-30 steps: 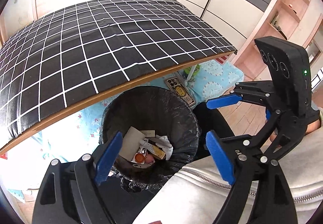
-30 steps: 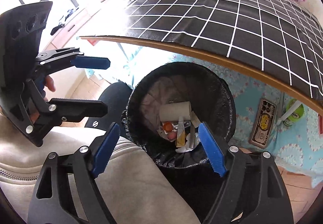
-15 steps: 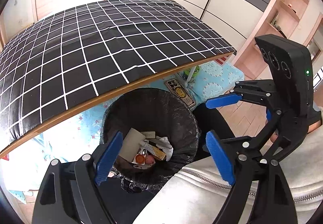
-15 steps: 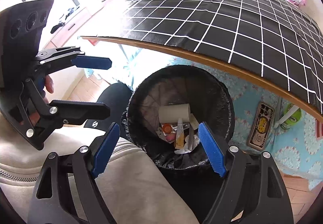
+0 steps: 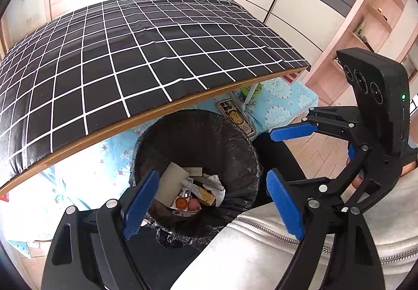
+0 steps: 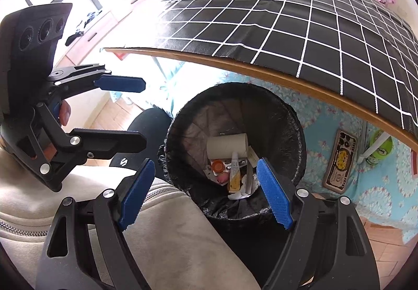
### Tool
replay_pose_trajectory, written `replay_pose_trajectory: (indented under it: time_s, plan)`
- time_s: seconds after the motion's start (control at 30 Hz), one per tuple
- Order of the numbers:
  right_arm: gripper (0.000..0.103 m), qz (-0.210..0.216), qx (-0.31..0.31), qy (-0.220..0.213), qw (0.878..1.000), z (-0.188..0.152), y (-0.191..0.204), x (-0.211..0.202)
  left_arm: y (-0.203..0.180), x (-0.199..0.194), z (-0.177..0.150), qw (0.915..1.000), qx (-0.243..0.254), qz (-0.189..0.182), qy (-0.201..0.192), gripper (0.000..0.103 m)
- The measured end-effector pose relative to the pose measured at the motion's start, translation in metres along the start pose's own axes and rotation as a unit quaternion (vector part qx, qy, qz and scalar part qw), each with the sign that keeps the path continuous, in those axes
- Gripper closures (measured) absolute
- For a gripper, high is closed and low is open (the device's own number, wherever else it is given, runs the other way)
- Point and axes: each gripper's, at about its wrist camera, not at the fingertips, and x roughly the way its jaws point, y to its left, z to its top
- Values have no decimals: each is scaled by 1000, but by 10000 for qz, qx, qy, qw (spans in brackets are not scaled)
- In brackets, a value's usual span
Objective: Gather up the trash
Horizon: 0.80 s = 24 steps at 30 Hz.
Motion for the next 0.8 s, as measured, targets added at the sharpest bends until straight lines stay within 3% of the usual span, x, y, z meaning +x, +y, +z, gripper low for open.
replay_pose_trajectory:
  time_s: [0.8]
  plan:
    - [23,-30,-21,-39,10000,0,1,-1,-3,-1,0,10000,49,-14,-19,22]
